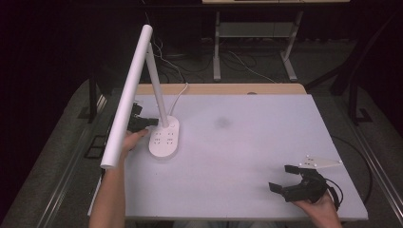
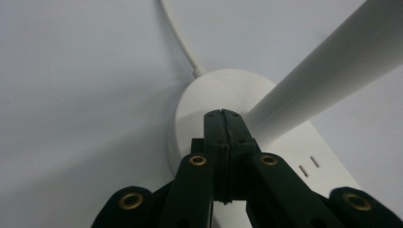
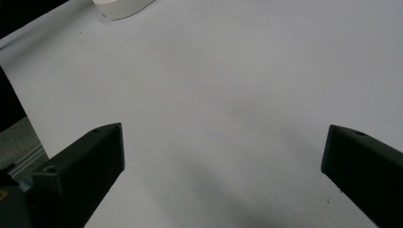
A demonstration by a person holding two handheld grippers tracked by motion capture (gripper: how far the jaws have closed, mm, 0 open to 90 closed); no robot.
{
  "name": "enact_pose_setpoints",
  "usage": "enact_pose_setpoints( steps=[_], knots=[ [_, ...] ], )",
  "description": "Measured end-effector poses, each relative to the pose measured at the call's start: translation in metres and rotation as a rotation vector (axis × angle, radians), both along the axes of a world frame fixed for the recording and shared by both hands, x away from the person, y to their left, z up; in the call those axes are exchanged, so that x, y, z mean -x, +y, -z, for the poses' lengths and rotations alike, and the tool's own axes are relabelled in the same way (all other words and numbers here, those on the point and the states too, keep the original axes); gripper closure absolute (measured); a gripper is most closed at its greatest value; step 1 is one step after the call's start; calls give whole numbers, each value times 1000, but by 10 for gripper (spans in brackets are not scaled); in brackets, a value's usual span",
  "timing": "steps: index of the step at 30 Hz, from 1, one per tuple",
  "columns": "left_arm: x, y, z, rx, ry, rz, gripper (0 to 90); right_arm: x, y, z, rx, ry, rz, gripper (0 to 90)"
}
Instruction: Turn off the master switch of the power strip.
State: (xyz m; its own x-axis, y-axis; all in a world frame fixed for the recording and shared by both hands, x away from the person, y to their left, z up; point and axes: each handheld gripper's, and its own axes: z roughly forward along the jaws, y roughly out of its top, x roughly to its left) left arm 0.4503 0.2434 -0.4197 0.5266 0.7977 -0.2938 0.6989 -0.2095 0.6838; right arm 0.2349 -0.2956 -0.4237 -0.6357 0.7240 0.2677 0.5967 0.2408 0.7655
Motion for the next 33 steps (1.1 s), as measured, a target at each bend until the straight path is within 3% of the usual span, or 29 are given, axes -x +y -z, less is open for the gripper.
enact_pose_setpoints(
  steps=[4,15,18,31,33],
  knots=[
    [2,0,3,12,-29,24,898,-1,-1,0,-1,0,-1,1],
    [9,-5,13,70,-69,1,900,0,-1,-1,-4,-1,1,1],
    [9,-5,12,52,-75,-2,900,1,-1,-1,-4,-4,-1,1],
    [7,0,13,95,-36,-45,900,1,0,-1,-1,-4,-8,1],
    [8,-1,15,98,-46,-55,900,1,0,-2,-1,-5,-10,1]
  ],
)
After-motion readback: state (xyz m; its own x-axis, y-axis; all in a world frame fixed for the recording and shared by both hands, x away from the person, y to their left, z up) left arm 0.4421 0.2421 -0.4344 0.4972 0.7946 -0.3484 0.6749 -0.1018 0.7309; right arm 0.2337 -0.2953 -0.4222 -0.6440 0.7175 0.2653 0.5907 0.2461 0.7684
